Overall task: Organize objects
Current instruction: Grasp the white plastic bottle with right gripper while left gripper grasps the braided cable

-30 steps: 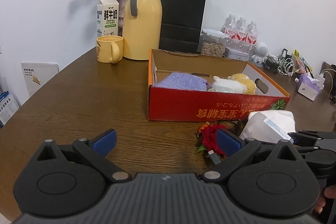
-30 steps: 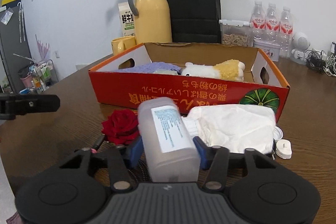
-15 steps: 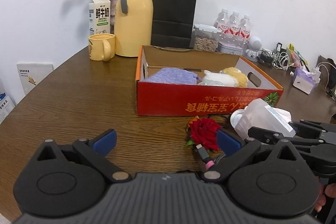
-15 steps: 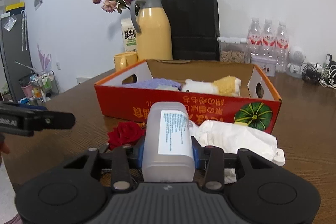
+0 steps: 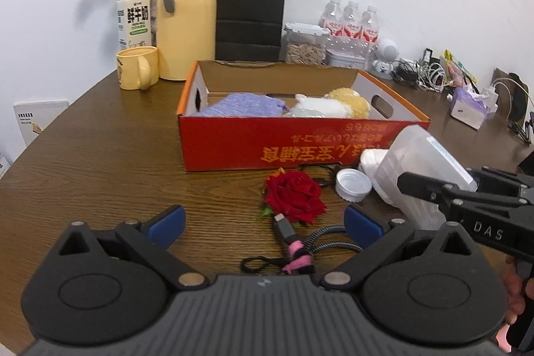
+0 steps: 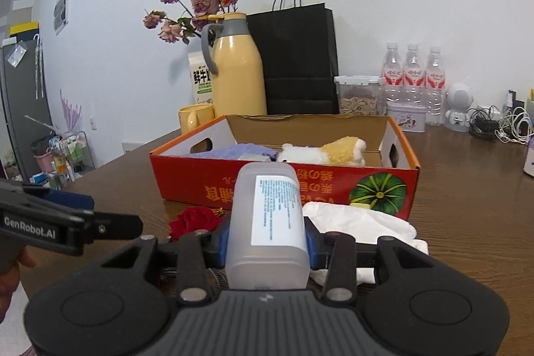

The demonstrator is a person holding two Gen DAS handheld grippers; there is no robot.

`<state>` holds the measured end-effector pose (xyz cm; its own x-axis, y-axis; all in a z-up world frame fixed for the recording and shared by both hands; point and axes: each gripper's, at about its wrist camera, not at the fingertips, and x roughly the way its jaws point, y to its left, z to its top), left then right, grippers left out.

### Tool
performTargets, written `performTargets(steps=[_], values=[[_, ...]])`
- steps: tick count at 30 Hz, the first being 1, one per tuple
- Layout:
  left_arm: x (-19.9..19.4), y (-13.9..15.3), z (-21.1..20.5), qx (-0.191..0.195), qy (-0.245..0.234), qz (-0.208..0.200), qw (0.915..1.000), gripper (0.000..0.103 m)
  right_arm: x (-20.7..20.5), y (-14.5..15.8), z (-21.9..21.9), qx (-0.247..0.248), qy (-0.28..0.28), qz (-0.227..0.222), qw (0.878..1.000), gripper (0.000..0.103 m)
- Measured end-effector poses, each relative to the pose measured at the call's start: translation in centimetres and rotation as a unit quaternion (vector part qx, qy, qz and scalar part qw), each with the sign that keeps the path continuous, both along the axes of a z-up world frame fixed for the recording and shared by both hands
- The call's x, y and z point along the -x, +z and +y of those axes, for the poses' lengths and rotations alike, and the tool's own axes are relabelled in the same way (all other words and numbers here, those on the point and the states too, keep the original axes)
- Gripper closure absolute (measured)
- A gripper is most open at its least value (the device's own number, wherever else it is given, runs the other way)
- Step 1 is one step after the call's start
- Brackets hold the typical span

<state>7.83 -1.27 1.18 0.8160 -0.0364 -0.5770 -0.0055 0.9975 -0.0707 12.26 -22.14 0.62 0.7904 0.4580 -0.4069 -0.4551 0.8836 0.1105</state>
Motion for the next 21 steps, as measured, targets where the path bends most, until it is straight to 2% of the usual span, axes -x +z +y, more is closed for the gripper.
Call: performTargets(steps=[5,12,21], values=[[-0.4,-0.5,-1.2,-0.004,-0.014,0.021,0.9997,0.000,0.4,0.3,-1.4,-0.007,-0.014,-0.010,1.000,0.063],[-1.3,-2.1,-4.2,-0.030,-0.061,0.065,0.9956,0.000,0.7,0.5,-3.1,-0.013,-0.033,-0.018,0.999,0.063],[-2.6,-3.3,-6.2,-0.043,-0.080,0.111,0.9897,0.000,0.6,0.1,-3.7,-0.021,-0.030,-0.014,0.999,0.063]])
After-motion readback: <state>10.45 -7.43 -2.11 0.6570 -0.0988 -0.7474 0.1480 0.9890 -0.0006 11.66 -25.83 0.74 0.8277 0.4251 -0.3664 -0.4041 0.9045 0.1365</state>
